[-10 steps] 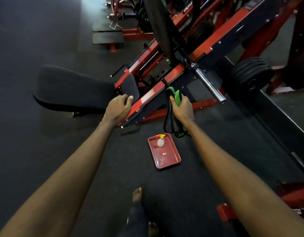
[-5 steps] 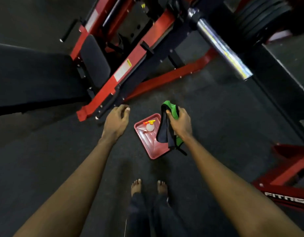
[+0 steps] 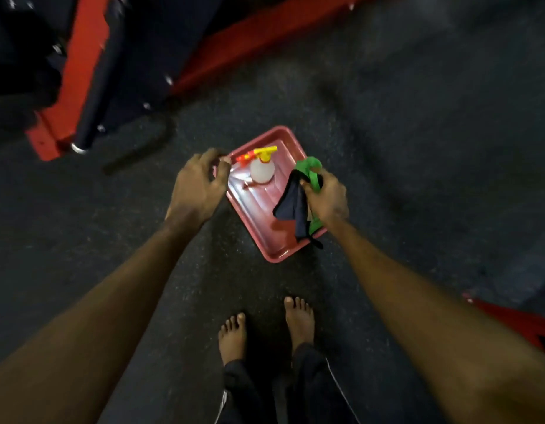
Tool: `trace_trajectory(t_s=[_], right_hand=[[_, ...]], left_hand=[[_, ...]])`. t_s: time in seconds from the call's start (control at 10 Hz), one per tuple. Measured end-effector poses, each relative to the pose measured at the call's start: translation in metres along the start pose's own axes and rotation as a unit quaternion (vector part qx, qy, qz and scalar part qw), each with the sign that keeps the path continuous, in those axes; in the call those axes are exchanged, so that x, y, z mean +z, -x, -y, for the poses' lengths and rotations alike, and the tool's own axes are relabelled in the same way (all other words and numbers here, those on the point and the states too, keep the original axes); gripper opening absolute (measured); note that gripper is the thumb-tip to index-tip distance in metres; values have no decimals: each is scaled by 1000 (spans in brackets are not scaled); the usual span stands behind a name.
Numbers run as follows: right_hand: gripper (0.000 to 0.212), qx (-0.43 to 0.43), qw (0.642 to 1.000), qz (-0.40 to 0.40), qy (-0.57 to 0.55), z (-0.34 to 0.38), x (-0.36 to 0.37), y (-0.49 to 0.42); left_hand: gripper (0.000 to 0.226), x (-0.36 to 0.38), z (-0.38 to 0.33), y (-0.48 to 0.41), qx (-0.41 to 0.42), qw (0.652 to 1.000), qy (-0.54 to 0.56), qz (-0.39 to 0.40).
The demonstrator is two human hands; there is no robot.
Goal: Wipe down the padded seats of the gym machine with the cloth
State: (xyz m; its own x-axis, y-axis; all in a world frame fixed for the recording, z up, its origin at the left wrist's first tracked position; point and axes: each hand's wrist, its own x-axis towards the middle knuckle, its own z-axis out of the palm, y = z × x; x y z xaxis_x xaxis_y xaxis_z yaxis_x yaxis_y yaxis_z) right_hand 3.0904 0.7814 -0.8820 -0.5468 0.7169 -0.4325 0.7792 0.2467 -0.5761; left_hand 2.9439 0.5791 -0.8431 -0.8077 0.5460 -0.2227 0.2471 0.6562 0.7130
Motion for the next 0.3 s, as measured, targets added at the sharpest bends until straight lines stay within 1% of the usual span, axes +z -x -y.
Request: trace_trajectory(t_s=[0.1,0.2,0.3], right_hand=[[36,-21,999,20,36,-41,42,-26],[29,-26,998,16,49,-49,52,-30],[27,-13,999,3,39,-46,50,-26]], left_hand=[[35,47,38,-6,-5,1000,2,13],[35,56,50,-1,-12,1000,10,16],[34,49,47,5,-57,998,16,21]])
